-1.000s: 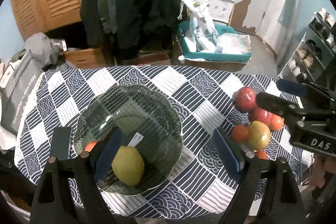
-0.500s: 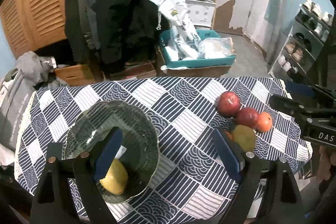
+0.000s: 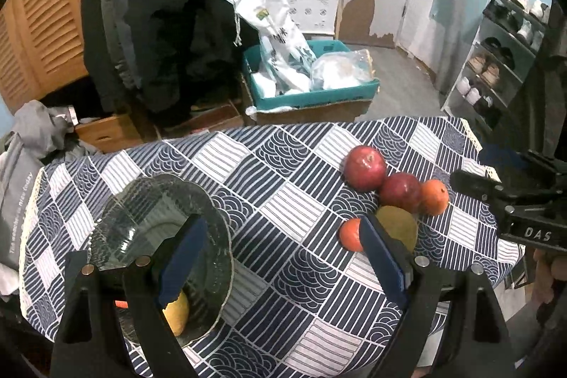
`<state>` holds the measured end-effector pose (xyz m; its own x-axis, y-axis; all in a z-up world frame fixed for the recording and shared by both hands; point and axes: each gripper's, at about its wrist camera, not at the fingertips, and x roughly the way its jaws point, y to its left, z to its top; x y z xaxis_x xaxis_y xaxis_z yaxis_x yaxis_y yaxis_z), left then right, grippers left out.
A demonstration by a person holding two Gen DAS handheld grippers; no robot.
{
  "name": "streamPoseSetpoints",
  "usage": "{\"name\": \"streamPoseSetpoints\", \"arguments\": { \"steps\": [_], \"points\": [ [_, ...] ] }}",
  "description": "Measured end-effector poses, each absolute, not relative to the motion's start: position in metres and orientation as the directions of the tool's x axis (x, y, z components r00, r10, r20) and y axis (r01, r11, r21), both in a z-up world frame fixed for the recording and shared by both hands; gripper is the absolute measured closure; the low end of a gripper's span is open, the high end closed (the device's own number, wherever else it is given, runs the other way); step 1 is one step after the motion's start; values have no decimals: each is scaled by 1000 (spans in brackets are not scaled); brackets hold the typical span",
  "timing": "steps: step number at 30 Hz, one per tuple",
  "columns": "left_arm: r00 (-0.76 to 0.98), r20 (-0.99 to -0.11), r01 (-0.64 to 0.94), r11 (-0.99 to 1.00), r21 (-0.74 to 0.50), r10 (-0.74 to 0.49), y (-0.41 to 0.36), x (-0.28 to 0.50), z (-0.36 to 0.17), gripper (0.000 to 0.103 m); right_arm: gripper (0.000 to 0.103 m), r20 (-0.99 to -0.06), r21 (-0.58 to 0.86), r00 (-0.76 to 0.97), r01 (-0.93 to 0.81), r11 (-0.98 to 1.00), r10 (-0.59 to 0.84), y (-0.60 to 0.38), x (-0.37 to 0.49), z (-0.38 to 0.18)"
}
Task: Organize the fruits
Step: 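Withdraw both tools from the bowl back toward the fruit pile, then grasp the second green mango with the right tool while the left tool approaches the oranges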
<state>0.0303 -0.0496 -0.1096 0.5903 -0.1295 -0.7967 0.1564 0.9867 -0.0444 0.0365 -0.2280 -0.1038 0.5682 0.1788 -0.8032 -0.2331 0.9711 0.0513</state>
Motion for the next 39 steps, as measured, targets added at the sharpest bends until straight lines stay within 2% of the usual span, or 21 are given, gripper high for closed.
{"name": "streamPoseSetpoints", "arguments": {
  "steps": [13,22,32,34,39],
  "points": [
    [517,-849,189,982,-9,-107,-70,47,-156,14,29,-908,89,385,-209,974,165,-234,56,-183],
    [452,-889,188,982,12,-76,-72,55,-190,14,29,-935,156,284,-207,966,212,-227,66,-222],
    [423,-903,180,984,10,-68,-70,61,-205,14,30,-954,156,220,-218,963,204,-220,76,-254],
    [422,-904,183,983,8,-72,-72,62,-205,14,33,-954,174,204,-215,961,218,-220,77,-259],
    [422,-902,197,980,-5,-90,-77,64,-205,14,35,-951,180,212,-216,960,226,-221,78,-260]
  ]
}}
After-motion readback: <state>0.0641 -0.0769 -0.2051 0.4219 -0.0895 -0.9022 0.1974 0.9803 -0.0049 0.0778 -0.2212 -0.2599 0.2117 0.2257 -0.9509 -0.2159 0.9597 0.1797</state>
